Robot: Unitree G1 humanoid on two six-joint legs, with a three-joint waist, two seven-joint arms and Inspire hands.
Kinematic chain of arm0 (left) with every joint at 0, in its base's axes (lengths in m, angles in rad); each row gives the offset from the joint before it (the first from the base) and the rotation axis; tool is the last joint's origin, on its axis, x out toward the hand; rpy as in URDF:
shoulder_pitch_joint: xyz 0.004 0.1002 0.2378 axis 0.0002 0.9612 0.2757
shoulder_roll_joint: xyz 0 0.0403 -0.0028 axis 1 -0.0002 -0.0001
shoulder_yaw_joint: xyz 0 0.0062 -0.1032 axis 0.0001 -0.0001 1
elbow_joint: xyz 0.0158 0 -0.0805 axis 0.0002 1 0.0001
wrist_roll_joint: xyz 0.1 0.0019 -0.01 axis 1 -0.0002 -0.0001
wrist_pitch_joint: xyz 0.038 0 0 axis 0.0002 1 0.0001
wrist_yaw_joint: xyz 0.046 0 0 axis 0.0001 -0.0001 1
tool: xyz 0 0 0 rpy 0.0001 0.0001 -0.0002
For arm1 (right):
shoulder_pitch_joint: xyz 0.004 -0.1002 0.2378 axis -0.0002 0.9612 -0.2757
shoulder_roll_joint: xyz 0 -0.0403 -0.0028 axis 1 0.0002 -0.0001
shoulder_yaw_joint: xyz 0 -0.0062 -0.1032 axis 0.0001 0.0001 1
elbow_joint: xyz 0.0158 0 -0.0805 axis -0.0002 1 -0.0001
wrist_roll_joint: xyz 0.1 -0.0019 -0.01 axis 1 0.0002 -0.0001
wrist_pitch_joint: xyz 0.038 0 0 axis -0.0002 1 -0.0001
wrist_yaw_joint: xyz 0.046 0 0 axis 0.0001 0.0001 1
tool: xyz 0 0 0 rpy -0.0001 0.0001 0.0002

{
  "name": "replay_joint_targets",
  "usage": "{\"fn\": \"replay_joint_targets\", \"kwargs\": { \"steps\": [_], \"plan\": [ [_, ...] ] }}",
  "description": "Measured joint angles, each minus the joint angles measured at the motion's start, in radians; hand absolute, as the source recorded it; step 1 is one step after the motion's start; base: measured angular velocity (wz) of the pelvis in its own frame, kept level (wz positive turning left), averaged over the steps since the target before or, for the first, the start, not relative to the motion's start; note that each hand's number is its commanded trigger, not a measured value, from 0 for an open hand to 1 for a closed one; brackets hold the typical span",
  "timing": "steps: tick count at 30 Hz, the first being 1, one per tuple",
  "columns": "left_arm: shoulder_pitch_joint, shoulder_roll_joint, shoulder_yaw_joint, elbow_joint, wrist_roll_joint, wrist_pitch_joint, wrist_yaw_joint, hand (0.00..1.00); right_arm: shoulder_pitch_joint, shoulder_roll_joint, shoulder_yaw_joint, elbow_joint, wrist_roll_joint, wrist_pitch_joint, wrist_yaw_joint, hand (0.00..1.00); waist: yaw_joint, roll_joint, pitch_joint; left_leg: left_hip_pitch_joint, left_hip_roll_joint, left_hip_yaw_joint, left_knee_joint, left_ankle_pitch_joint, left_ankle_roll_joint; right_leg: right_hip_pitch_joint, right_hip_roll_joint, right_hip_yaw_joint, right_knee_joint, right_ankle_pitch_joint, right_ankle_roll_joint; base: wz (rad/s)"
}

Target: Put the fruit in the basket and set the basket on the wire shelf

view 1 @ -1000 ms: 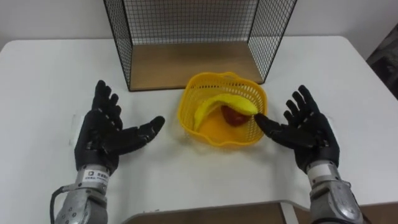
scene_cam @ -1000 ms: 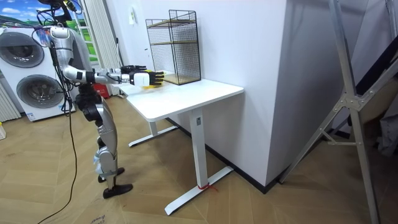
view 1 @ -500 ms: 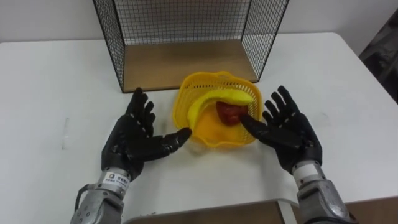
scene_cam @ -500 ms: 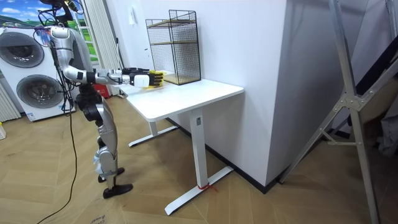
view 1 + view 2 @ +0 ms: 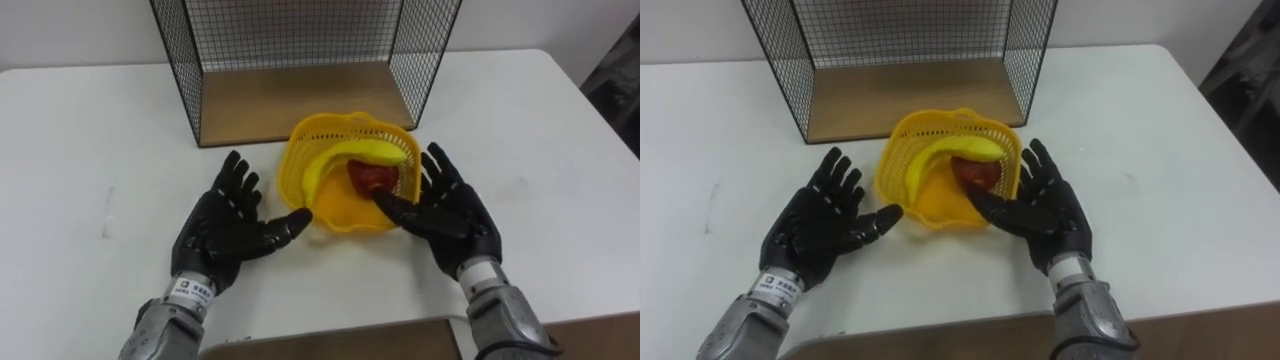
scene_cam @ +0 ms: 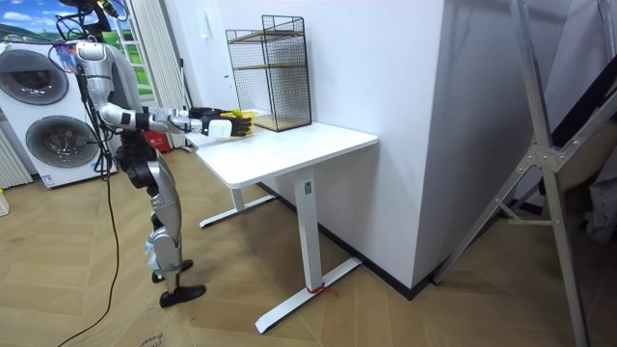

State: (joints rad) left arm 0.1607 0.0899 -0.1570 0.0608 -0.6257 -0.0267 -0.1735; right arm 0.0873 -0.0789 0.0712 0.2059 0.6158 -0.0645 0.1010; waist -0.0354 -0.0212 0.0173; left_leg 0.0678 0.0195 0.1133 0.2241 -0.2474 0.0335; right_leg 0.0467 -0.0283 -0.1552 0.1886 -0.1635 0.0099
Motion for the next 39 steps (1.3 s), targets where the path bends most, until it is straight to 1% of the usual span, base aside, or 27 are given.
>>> {"fn": "replay_joint_targets", "kwargs": {
  "steps": [4,9,14,18,22,28,32,36,39],
  "plan": [
    [0.000,-0.003,-0.028,0.004,0.005,0.008,-0.019,0.00,-0.024,0.003,0.018,0.022,-0.004,0.000,0.001,0.00,-0.012,0.000,-0.0002,0.004,0.000,0.002,-0.001,0.000,0.000,0.003,0.001,0.000,0.000,0.002,0.000,-0.01],
    [-0.011,-0.008,-0.037,0.008,0.010,0.021,-0.034,0.00,-0.024,0.002,0.037,0.023,-0.004,0.000,0.002,0.00,-0.009,0.001,0.0000,0.007,0.001,0.007,-0.002,0.000,0.000,0.003,0.002,0.004,0.000,0.003,-0.001,-0.01],
    [-0.021,-0.009,-0.047,0.008,0.010,0.021,-0.034,0.00,-0.029,0.002,0.044,0.024,-0.022,0.000,0.006,0.00,-0.009,0.001,-0.0002,0.005,0.002,0.009,-0.004,0.000,0.000,-0.001,0.004,0.005,0.001,0.004,-0.001,0.00],
    [-0.027,-0.008,-0.050,0.008,0.011,0.021,-0.034,0.00,-0.036,0.002,0.046,0.025,-0.046,-0.004,0.006,0.00,-0.009,0.002,0.0000,-0.002,0.002,0.009,-0.002,0.000,0.000,-0.016,0.004,0.014,0.011,0.004,-0.001,-0.04],
    [-0.034,-0.007,-0.050,0.008,0.011,0.021,-0.034,0.00,-0.052,0.005,0.054,0.047,-0.047,-0.012,0.002,0.00,-0.009,0.002,0.0002,-0.001,0.002,0.012,-0.001,0.000,0.000,-0.017,0.003,0.015,0.015,0.004,-0.001,-0.02],
    [-0.042,-0.008,-0.052,0.008,0.056,0.021,-0.034,0.00,-0.065,0.012,0.063,0.050,-0.054,-0.012,-0.020,0.00,-0.007,0.004,0.0014,-0.003,0.002,0.015,0.002,0.000,0.000,-0.020,0.003,0.014,0.017,0.004,-0.001,0.00],
    [-0.046,-0.008,-0.055,0.008,0.082,0.021,-0.033,0.00,-0.070,0.011,0.065,0.051,-0.055,-0.012,-0.024,0.00,-0.003,0.004,0.0016,-0.004,0.002,0.016,0.003,0.000,0.000,-0.022,0.002,0.015,0.018,0.004,-0.001,0.00],
    [-0.053,-0.008,-0.054,0.008,0.129,0.021,-0.029,0.00,-0.084,0.011,0.065,0.051,-0.077,-0.009,-0.026,0.00,0.011,0.006,0.0028,-0.005,0.001,0.015,0.003,0.000,0.000,-0.023,0.003,0.016,0.018,0.004,-0.001,0.00],
    [-0.054,-0.008,-0.050,-0.003,0.131,0.021,-0.016,0.00,-0.104,0.012,0.066,0.051,-0.079,-0.007,-0.026,0.00,0.022,0.006,0.0028,-0.005,0.000,0.018,0.001,0.000,0.000,-0.023,0.003,0.014,0.018,0.004,-0.001,0.00]
  ]
}}
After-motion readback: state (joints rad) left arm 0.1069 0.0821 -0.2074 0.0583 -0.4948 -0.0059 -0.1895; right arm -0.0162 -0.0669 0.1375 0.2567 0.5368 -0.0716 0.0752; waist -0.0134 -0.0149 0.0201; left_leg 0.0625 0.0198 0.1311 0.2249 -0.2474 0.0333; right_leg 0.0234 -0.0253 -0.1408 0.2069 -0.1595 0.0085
